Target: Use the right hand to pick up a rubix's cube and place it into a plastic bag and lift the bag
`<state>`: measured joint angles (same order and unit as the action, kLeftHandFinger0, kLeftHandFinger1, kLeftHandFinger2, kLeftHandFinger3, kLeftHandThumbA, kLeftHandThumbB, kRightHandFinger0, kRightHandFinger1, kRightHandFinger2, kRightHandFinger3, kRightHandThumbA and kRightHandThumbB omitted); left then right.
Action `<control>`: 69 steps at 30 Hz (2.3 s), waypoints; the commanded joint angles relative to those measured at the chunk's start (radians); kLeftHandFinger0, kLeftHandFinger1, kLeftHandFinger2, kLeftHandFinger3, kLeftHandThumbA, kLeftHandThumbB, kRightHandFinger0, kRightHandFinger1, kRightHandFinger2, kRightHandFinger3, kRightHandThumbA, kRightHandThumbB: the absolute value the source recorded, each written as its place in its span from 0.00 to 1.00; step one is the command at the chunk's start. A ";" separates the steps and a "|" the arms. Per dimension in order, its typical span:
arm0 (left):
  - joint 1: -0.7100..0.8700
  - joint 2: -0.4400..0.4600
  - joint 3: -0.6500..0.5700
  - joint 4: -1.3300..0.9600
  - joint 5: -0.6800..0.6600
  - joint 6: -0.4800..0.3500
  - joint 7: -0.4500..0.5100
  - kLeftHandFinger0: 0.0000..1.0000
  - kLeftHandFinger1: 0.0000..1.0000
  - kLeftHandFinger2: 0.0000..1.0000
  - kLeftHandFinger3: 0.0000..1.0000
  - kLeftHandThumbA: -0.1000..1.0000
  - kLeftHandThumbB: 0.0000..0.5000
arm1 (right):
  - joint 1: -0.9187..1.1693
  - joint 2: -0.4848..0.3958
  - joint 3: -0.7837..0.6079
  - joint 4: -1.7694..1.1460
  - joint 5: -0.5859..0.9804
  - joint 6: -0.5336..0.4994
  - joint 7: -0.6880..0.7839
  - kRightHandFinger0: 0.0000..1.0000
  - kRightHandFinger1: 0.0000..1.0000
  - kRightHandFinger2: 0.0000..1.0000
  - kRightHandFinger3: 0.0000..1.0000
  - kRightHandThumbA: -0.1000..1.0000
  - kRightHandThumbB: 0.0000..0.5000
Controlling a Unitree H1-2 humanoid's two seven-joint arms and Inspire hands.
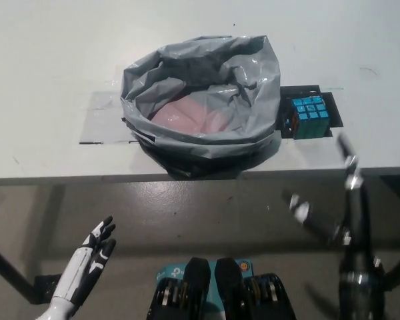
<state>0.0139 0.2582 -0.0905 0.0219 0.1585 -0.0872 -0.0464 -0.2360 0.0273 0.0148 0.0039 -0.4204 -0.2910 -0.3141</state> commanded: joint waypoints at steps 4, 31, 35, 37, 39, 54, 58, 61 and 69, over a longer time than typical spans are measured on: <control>-0.022 0.018 -0.002 -0.035 0.018 -0.058 -0.017 1.00 1.00 1.00 1.00 1.00 0.39 | -0.197 -0.023 -0.056 0.044 -0.045 0.119 -0.030 1.00 1.00 1.00 1.00 0.93 0.77; -0.049 0.018 0.009 -0.039 -0.012 -0.080 -0.056 1.00 1.00 1.00 1.00 1.00 0.46 | -0.545 -0.069 -0.113 0.576 0.074 0.169 -0.071 1.00 1.00 1.00 1.00 0.98 0.95; -0.051 0.018 0.010 -0.038 -0.001 -0.083 -0.053 1.00 1.00 1.00 1.00 1.00 0.43 | -0.552 -0.067 -0.107 0.621 0.082 0.155 -0.078 1.00 1.00 1.00 1.00 0.97 0.95; -0.051 0.019 0.009 -0.041 -0.001 -0.078 -0.056 1.00 1.00 1.00 1.00 1.00 0.43 | -0.553 -0.069 -0.101 0.640 0.084 0.145 -0.083 1.00 1.00 1.00 1.00 0.97 0.97; -0.050 0.016 0.012 -0.043 -0.007 -0.074 -0.056 1.00 1.00 1.00 1.00 1.00 0.43 | -0.555 -0.068 -0.100 0.661 0.092 0.142 -0.081 1.00 1.00 1.00 1.00 0.98 0.96; -0.045 0.011 0.016 -0.041 -0.008 -0.072 -0.057 1.00 1.00 1.00 1.00 1.00 0.43 | -0.569 -0.077 -0.084 0.797 0.106 0.158 -0.099 1.00 1.00 1.00 1.00 1.00 0.94; -0.047 0.012 0.016 -0.040 -0.009 -0.074 -0.059 1.00 1.00 1.00 1.00 1.00 0.41 | -0.585 -0.079 -0.091 0.860 0.125 0.134 -0.110 1.00 1.00 1.00 1.00 0.98 0.92; -0.047 0.012 0.016 -0.041 -0.013 -0.071 -0.062 1.00 1.00 1.00 1.00 1.00 0.40 | -0.603 -0.082 -0.092 0.913 0.131 0.120 -0.122 1.00 1.00 1.00 1.00 0.97 0.94; -0.041 0.009 0.016 -0.041 -0.006 -0.066 -0.056 1.00 1.00 1.00 1.00 1.00 0.40 | -0.635 -0.090 -0.092 0.997 0.162 0.092 -0.109 1.00 1.00 1.00 1.00 0.97 0.93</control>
<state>-0.0195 0.2593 -0.0866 0.0042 0.1536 -0.1281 -0.1019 -0.8001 -0.0478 -0.0821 0.9773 -0.2921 -0.1513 -0.4098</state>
